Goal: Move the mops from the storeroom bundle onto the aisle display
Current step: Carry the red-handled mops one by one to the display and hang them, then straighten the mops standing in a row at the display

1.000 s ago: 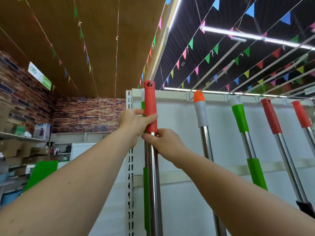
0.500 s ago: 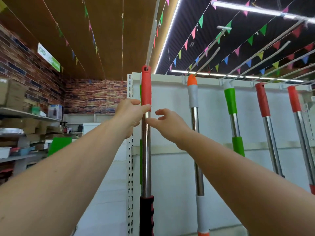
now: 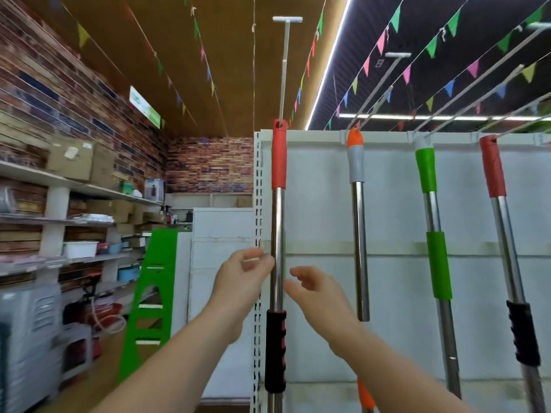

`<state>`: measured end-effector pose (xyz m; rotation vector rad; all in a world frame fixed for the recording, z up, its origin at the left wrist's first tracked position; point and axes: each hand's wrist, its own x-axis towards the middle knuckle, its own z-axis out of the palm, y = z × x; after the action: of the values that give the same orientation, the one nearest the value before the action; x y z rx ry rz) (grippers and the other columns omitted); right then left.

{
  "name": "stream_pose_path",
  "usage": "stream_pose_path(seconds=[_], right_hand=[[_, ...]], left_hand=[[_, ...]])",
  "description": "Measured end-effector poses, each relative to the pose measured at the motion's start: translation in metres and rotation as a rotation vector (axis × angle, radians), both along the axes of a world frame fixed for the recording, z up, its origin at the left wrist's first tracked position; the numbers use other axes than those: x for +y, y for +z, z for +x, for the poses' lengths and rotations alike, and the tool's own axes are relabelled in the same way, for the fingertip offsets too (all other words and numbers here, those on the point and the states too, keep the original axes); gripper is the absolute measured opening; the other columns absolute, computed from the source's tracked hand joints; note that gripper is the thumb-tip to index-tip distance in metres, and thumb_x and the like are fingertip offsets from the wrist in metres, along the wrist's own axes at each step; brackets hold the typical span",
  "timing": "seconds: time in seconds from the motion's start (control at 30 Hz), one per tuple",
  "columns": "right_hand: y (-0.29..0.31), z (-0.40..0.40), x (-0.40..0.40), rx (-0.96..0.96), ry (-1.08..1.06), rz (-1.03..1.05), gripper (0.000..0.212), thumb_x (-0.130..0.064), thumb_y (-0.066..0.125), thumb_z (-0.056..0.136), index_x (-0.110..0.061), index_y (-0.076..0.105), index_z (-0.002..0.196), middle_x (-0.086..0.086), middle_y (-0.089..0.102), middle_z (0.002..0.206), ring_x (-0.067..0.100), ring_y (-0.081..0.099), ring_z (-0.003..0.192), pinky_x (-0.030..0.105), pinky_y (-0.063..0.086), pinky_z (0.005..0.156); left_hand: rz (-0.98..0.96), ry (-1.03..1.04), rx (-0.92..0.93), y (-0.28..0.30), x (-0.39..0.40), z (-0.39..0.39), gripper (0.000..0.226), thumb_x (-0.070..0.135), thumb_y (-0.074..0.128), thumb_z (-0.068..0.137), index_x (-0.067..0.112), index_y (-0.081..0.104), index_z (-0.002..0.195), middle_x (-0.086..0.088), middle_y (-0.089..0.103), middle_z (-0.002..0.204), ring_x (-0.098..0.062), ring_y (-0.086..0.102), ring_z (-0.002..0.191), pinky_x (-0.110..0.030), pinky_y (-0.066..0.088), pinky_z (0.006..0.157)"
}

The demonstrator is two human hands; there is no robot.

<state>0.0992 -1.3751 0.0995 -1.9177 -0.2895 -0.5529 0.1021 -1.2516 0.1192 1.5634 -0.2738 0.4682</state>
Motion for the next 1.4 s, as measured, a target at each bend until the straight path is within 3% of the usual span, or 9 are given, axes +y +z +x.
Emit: stream_pose_path(seconds=[0.13, 0.23, 0.3, 0.37, 0.43, 0.57, 0.77, 0.97, 1.4], right_hand=[[-0.016, -0.013, 0.005, 0.047, 0.02, -0.03, 0.042, -0.029, 0.052, 0.091, -0.022, 0.046, 0.132, -0.006, 0.054, 0.122, -0.002, 0.049, 0.071, 0.007, 0.042, 0.053], [-0.025, -0.024, 0.008, 0.064, 0.048, -0.04, 0.038, -0.027, 0.052, 0.091, -0.019, 0.05, 0.128, -0.004, 0.059, 0.112, 0.004, 0.052, 0.084, 0.011, 0.042, 0.067], [-0.029, -0.032, 0.011, 0.085, 0.047, -0.018, 0.027, -0.025, 0.053, 0.09, -0.017, 0.057, 0.117, 0.005, 0.064, 0.107, 0.017, 0.059, 0.098, 0.025, 0.046, 0.08], [-0.034, -0.039, 0.015, 0.092, 0.05, 0.001, 0.024, -0.024, 0.054, 0.09, -0.018, 0.058, 0.112, 0.007, 0.065, 0.106, 0.02, 0.061, 0.099, 0.026, 0.046, 0.08], [-0.04, -0.043, 0.022, 0.093, 0.055, 0.011, 0.034, -0.026, 0.055, 0.089, -0.018, 0.054, 0.122, 0.0, 0.063, 0.111, 0.016, 0.059, 0.103, 0.023, 0.045, 0.084], [-0.048, -0.047, 0.038, 0.094, 0.023, 0.005, 0.04, -0.031, 0.055, 0.089, -0.02, 0.051, 0.127, -0.001, 0.058, 0.127, 0.017, 0.054, 0.116, 0.035, 0.044, 0.101], [-0.06, -0.069, 0.066, 0.139, -0.012, 0.06, 0.042, -0.033, 0.055, 0.089, -0.021, 0.051, 0.129, -0.004, 0.054, 0.132, 0.013, 0.049, 0.123, 0.033, 0.041, 0.103], [-0.096, -0.109, 0.075, 0.177, -0.148, 0.054, 0.04, -0.027, 0.052, 0.091, -0.022, 0.049, 0.131, -0.004, 0.053, 0.132, 0.011, 0.047, 0.123, 0.026, 0.038, 0.099], [-0.186, -0.203, 0.04, 0.334, -0.405, 0.039, 0.035, -0.023, 0.057, 0.09, -0.017, 0.055, 0.125, 0.0, 0.059, 0.123, 0.013, 0.051, 0.116, 0.025, 0.039, 0.093]], left_hand=[[0.015, 0.028, 0.026, -0.022, 0.001, -0.01, 0.022, 0.026, 0.059, 0.088, 0.025, 0.053, 0.109, 0.001, 0.058, 0.112, -0.02, 0.055, 0.11, -0.044, 0.044, 0.102], [0.026, 0.026, 0.059, -0.037, 0.003, -0.019, 0.021, 0.026, 0.059, 0.088, 0.026, 0.054, 0.109, 0.002, 0.058, 0.11, -0.02, 0.055, 0.111, -0.045, 0.044, 0.102], [0.012, 0.009, 0.091, -0.045, 0.006, -0.024, 0.017, 0.024, 0.058, 0.089, 0.026, 0.055, 0.105, 0.002, 0.058, 0.108, -0.021, 0.056, 0.109, -0.042, 0.045, 0.1], [-0.006, 0.0, 0.104, -0.052, 0.01, -0.029, 0.012, 0.022, 0.058, 0.09, 0.026, 0.055, 0.1, 0.003, 0.058, 0.103, -0.02, 0.057, 0.104, -0.037, 0.047, 0.096], [-0.015, 0.002, 0.105, -0.056, 0.015, -0.035, 0.009, 0.021, 0.057, 0.09, 0.028, 0.055, 0.095, 0.005, 0.058, 0.099, -0.02, 0.057, 0.101, -0.036, 0.048, 0.093], [-0.01, -0.002, 0.083, -0.06, 0.026, -0.044, 0.01, 0.023, 0.057, 0.09, 0.03, 0.054, 0.098, 0.008, 0.058, 0.1, -0.02, 0.057, 0.106, -0.042, 0.045, 0.1], [0.016, -0.08, 0.074, -0.072, 0.045, -0.061, 0.016, 0.021, 0.057, 0.09, 0.024, 0.056, 0.106, 0.011, 0.058, 0.094, -0.009, 0.058, 0.093, -0.039, 0.047, 0.098], [0.074, -0.156, 0.108, -0.102, 0.061, -0.08, 0.014, 0.023, 0.055, 0.091, 0.029, 0.054, 0.103, 0.003, 0.059, 0.109, -0.018, 0.057, 0.104, -0.037, 0.049, 0.093], [0.243, -0.247, 0.237, -0.19, 0.057, -0.137, 0.011, 0.024, 0.055, 0.091, 0.026, 0.053, 0.102, 0.011, 0.053, 0.095, -0.022, 0.057, 0.108, -0.042, 0.047, 0.097]])
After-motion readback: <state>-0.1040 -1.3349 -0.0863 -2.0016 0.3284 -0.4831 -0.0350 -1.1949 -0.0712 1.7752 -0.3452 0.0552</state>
